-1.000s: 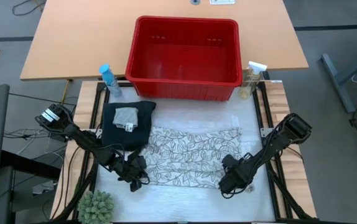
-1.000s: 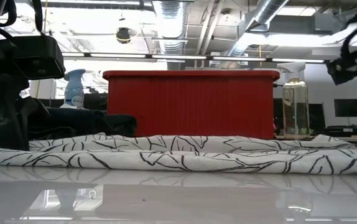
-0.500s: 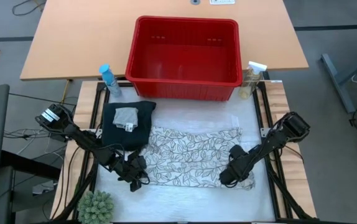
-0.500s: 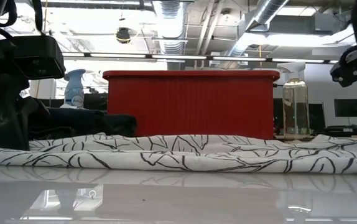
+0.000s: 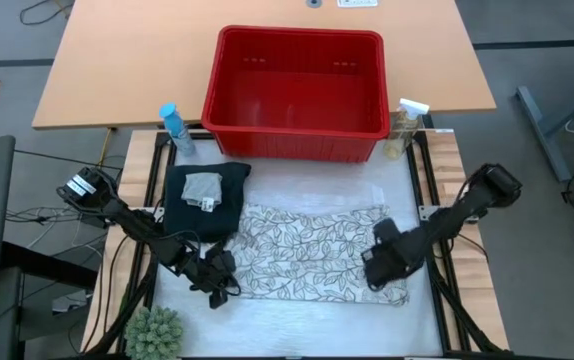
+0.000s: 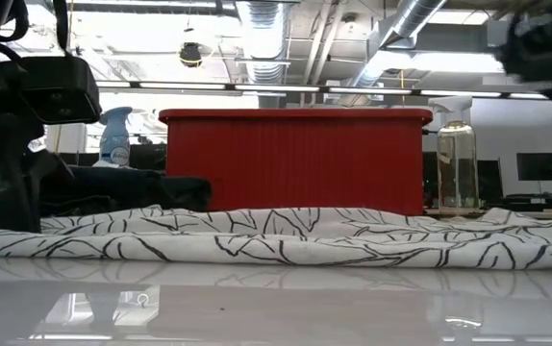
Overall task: Fold Laundry from Bin
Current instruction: Fold the white patterned shirt
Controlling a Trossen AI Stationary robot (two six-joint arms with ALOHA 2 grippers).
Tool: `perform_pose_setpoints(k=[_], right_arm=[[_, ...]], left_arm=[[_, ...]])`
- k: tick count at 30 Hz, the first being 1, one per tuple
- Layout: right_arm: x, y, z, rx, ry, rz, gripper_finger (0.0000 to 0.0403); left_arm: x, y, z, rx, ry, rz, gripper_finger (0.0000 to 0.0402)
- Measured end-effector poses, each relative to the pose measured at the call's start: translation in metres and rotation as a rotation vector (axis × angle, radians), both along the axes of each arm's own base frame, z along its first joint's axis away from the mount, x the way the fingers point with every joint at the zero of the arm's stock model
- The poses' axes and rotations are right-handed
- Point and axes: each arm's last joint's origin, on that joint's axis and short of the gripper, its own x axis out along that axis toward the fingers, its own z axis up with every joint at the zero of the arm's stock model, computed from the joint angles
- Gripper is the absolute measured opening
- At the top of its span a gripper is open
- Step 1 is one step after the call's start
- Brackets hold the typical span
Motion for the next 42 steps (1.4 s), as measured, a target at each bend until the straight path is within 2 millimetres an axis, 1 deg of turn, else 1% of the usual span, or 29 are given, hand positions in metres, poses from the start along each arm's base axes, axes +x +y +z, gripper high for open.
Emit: perform_pose_setpoints(k=[3, 6, 8, 14, 19, 24, 27, 31, 33, 36, 38, 42], right_arm=[[-0.004, -0.017, 0.006, -0.011, -0.061, -0.104, 0.0239], [-0.009, -0.039, 0.002, -0.019, -0.058, -0.222, 0.0239], [-0.011, -0.053, -0.004, -0.02, -0.061, -0.264, 0.0239], [-0.008, -0.093, -0.026, -0.029, -0.064, -0.263, 0.0239], [-0.01, -0.125, -0.034, -0.048, -0.01, -0.303, 0.0239], [-0.009, -0.149, -0.042, -0.012, -0.019, -0.291, 0.0239], [-0.01, -0.158, -0.054, 0.032, -0.054, -0.277, 0.0239], [-0.017, -0.161, -0.066, 0.063, -0.052, -0.278, 0.0239], [-0.018, -0.162, -0.068, 0.064, -0.05, -0.265, 0.0239], [-0.018, -0.162, -0.066, 0.064, -0.056, -0.235, 0.0239], [-0.018, -0.162, -0.066, 0.062, -0.058, -0.235, 0.0238], [-0.015, -0.16, -0.067, 0.062, -0.077, -0.217, 0.023]], left_arm=[[0.004, -0.003, 0.003, -0.05, -0.045, 0.005, 0.0018], [0.007, -0.006, 0.007, -0.099, -0.086, -0.007, 0.0018], [0.009, -0.008, 0.01, -0.109, -0.1, -0.007, 0.0018], [0.006, -0.007, 0.007, -0.159, -0.023, 0.027, 0.0018], [0.008, -0.01, 0.011, -0.219, -0.025, 0.022, 0.0018], [0.012, -0.013, 0.016, -0.233, -0.035, 0.028, 0.0018], [0.017, -0.014, 0.022, -0.269, -0.065, 0.05, 0.0018], [0.034, -0.017, 0.042, -0.321, -0.195, 0.05, 0.0018], [0.043, -0.016, 0.052, -0.293, -0.249, 0.055, 0.0018], [0.053, -0.01, 0.061, -0.218, -0.312, 0.071, 0.0018], [0.055, -0.004, 0.06, -0.145, -0.324, 0.103, 0.0018], [0.054, 0.01, 0.051, -0.026, -0.244, 0.189, 0.0018]])
